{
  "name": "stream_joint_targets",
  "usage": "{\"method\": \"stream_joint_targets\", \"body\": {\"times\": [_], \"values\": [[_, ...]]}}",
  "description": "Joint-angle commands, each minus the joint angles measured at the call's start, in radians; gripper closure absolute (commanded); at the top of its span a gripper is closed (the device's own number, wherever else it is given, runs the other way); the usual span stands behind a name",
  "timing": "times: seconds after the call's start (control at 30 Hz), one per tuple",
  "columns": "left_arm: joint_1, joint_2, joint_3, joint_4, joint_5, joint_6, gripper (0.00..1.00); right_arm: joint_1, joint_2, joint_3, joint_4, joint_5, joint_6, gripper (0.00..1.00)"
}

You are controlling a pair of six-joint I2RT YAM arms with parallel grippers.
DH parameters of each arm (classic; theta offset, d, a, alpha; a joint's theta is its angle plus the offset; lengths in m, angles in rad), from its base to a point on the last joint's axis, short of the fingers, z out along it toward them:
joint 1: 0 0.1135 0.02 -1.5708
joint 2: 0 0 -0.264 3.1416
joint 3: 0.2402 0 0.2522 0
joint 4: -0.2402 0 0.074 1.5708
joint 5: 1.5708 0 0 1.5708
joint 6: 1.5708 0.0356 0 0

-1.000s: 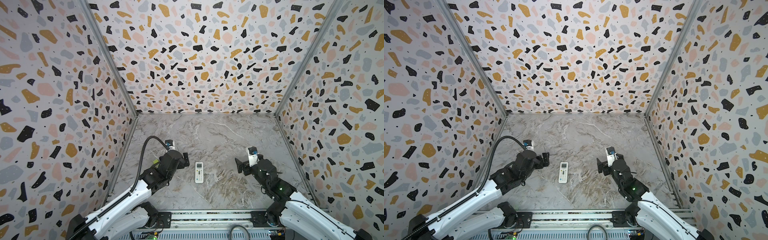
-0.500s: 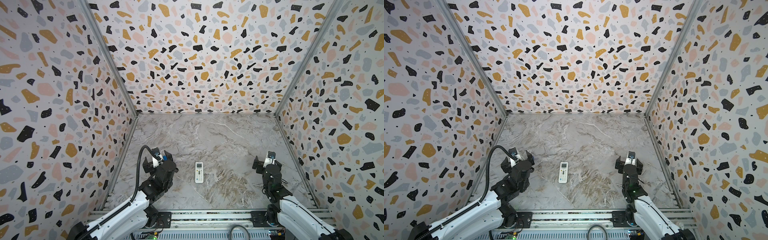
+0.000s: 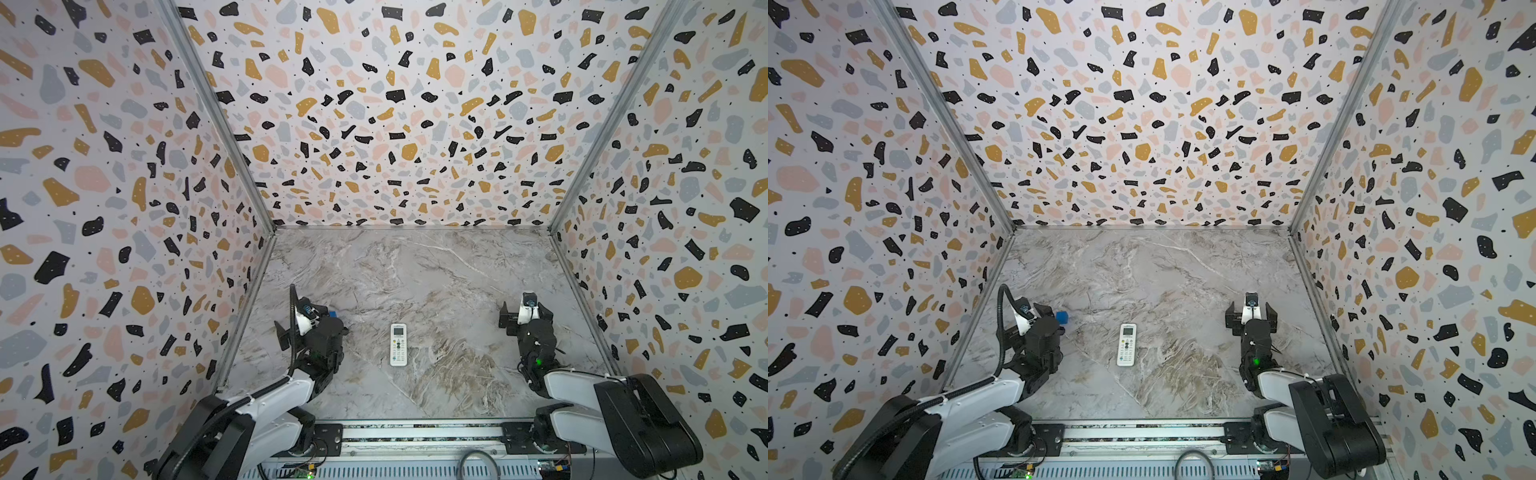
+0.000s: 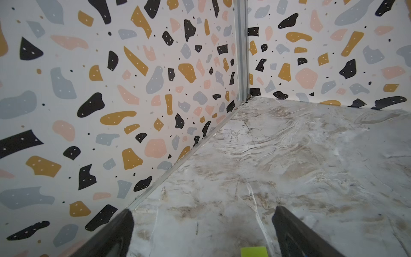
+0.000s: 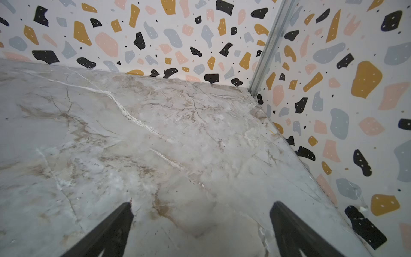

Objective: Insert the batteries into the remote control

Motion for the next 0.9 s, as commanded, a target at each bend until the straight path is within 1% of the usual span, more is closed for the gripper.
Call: {"method": "stream_joint_targets", "body": {"times": [0.0, 0.03, 0.1, 0.17, 0.2, 0.27, 0.3, 0.33, 0.4, 0.43, 0.5, 0.57, 0.6, 0.63, 0.67, 0.73, 0.77, 0.8, 0.87], "values": [[0.039, 0.077, -0.005, 0.255, 0.038, 0.031, 0.01, -0.015, 0.033, 0.042, 0.096, -0.041, -0.025, 0.01], [0.05, 0.115, 0.001, 0.29, 0.038, 0.05, 0.01, -0.019, 0.046, 0.051, 0.097, -0.046, -0.025, 0.01], [0.058, 0.153, 0.025, 0.305, 0.043, 0.103, 0.0, -0.026, 0.065, 0.068, 0.085, -0.054, -0.023, 0.01], [0.075, 0.176, 0.019, 0.369, 0.091, 0.148, 0.0, -0.032, 0.077, 0.09, 0.06, -0.076, -0.021, 0.01], [0.085, 0.182, 0.014, 0.384, 0.121, 0.154, 0.01, -0.032, 0.086, 0.098, 0.056, -0.082, -0.022, 0.01], [0.104, 0.212, -0.017, 0.475, 0.171, 0.168, 0.01, -0.04, 0.101, 0.098, 0.075, -0.105, -0.007, 0.01], [0.109, 0.234, -0.035, 0.537, 0.187, 0.177, 0.0, -0.054, 0.132, 0.068, 0.162, -0.128, 0.007, 0.01], [0.111, 0.25, -0.045, 0.583, 0.197, 0.191, 0.0, -0.065, 0.167, 0.035, 0.255, -0.125, 0.024, 0.01], [0.118, 0.23, -0.047, 0.55, 0.241, 0.191, 0.01, -0.086, 0.219, 0.003, 0.37, -0.12, 0.046, 0.01], [0.127, 0.214, -0.054, 0.539, 0.287, 0.189, 0.01, -0.094, 0.22, 0.012, 0.351, -0.123, 0.056, 0.01], [0.161, 0.211, -0.09, 0.602, 0.369, 0.185, 0.0, -0.107, 0.219, 0.046, 0.263, -0.144, 0.068, 0.01], [0.216, 0.229, -0.121, 0.638, 0.48, 0.148, 0.01, -0.11, 0.244, 0.07, 0.25, -0.128, 0.076, 0.01], [0.232, 0.281, -0.14, 0.75, 0.503, 0.159, 0.01, -0.111, 0.241, 0.068, 0.246, -0.129, 0.077, 0.01], [0.236, 0.307, -0.148, 0.813, 0.511, 0.169, 0.01, -0.112, 0.237, 0.072, 0.228, -0.132, 0.077, 0.01], [0.236, 0.299, -0.142, 0.783, 0.528, 0.172, 0.01, -0.112, 0.24, 0.071, 0.238, -0.132, 0.077, 0.01], [0.237, 0.241, -0.097, 0.599, 0.557, 0.159, 0.0, -0.112, 0.241, 0.071, 0.237, -0.13, 0.078, 0.01], [0.239, 0.251, -0.084, 0.593, 0.556, 0.162, 0.01, -0.111, 0.241, 0.074, 0.232, -0.132, 0.079, 0.01], [0.239, 0.28, -0.08, 0.626, 0.537, 0.164, 0.01, -0.111, 0.244, 0.075, 0.236, -0.131, 0.079, 0.01], [0.239, 0.271, -0.074, 0.606, 0.533, 0.16, 0.01, -0.112, 0.243, 0.074, 0.234, -0.13, 0.078, 0.01]]}}
